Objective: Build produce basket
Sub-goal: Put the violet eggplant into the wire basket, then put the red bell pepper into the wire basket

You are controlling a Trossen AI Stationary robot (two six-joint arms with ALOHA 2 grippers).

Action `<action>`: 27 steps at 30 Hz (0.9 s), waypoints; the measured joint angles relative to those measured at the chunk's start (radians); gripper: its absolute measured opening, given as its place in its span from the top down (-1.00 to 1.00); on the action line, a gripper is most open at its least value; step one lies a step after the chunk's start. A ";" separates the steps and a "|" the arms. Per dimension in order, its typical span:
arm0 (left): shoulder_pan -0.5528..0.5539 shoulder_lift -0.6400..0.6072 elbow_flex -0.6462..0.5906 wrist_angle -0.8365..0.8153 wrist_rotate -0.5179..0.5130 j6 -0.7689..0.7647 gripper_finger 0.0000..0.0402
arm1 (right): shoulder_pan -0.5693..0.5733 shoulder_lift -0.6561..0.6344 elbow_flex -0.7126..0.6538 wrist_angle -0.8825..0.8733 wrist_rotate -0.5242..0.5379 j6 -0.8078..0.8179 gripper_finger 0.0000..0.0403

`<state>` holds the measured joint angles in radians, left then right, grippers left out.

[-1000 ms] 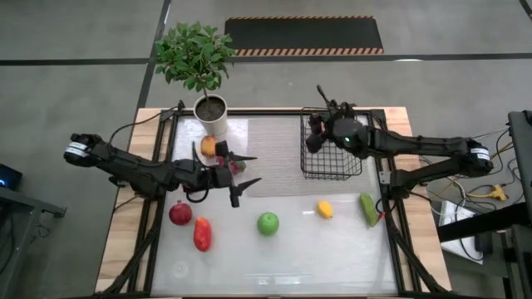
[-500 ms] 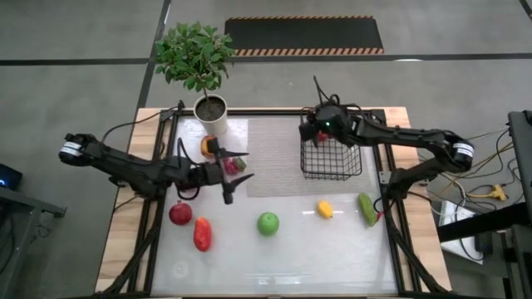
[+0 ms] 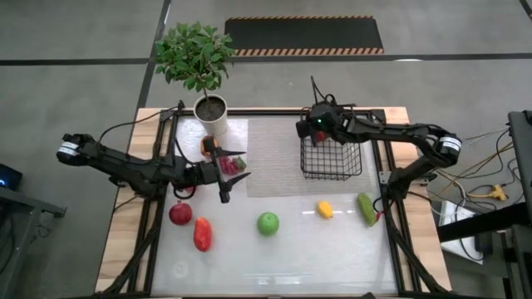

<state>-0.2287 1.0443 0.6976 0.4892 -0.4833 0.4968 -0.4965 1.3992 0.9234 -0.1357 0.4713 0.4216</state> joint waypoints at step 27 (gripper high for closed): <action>0.000 0.002 -0.001 -0.005 0.000 0.000 -0.31 | -0.001 0.012 0.015 -0.015 0.026 -0.028 -0.21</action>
<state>-0.2287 1.0462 0.6968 0.4844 -0.4835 0.4965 -0.4979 1.4110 0.9382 -0.1511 0.4971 0.3939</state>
